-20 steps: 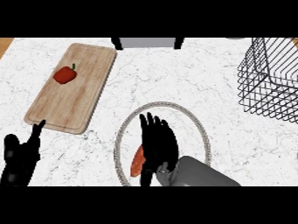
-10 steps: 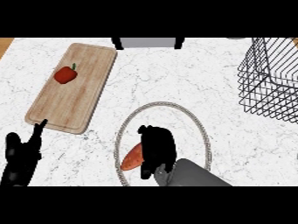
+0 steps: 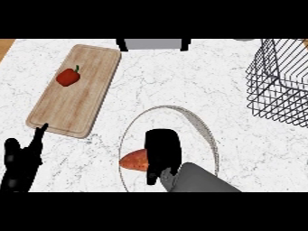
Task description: Pick the sweet potato from the placemat and place it in the basket
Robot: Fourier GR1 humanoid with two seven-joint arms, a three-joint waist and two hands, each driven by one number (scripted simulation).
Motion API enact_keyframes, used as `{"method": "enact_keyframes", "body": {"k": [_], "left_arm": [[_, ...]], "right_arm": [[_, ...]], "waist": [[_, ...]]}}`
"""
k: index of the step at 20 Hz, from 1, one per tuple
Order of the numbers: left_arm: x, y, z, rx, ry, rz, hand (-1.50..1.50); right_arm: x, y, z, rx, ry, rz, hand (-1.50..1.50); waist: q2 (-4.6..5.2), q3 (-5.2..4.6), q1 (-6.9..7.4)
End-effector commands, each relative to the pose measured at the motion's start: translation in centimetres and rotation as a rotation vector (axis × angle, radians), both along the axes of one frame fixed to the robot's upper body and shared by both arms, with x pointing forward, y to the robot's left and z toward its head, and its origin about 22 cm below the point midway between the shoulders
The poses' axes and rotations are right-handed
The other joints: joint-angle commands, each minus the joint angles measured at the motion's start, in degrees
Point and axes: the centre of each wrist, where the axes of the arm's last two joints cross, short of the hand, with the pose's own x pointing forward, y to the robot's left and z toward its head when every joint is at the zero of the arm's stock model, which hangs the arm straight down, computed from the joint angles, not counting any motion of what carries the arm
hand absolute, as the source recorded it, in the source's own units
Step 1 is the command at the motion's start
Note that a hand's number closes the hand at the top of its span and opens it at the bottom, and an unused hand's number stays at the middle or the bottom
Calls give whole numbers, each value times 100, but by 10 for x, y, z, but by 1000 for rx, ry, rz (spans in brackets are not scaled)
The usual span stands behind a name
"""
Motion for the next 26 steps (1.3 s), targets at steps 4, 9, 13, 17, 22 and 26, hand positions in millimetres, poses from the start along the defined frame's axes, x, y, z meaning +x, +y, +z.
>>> {"method": "enact_keyframes", "body": {"k": [4, 9, 13, 17, 22, 26], "left_arm": [[-10, -21, -24, -81, 87, -38, 0], [-6, -27, -23, -88, 105, -23, 0], [-20, -18, -25, -93, 103, -23, 0], [-21, -12, -19, -90, 114, -6, 0], [-21, -9, -22, -96, 102, -8, 0], [-30, -15, -25, -100, 107, -5, 0]], "right_arm": [[9, -22, -4, -105, -21, -132, 150], [9, -29, 14, -108, -126, -163, 150], [24, -41, 55, 132, -292, -267, 150], [17, -42, 112, 585, -484, -355, 150], [7, -65, 173, 663, -714, -415, 150], [3, -102, 193, 623, -773, -536, 150]], "waist": [[51, -122, -71], [42, -123, -103], [27, -119, -114], [-12, -103, -273], [-12, -129, -267], [-3, -123, -224]]}}
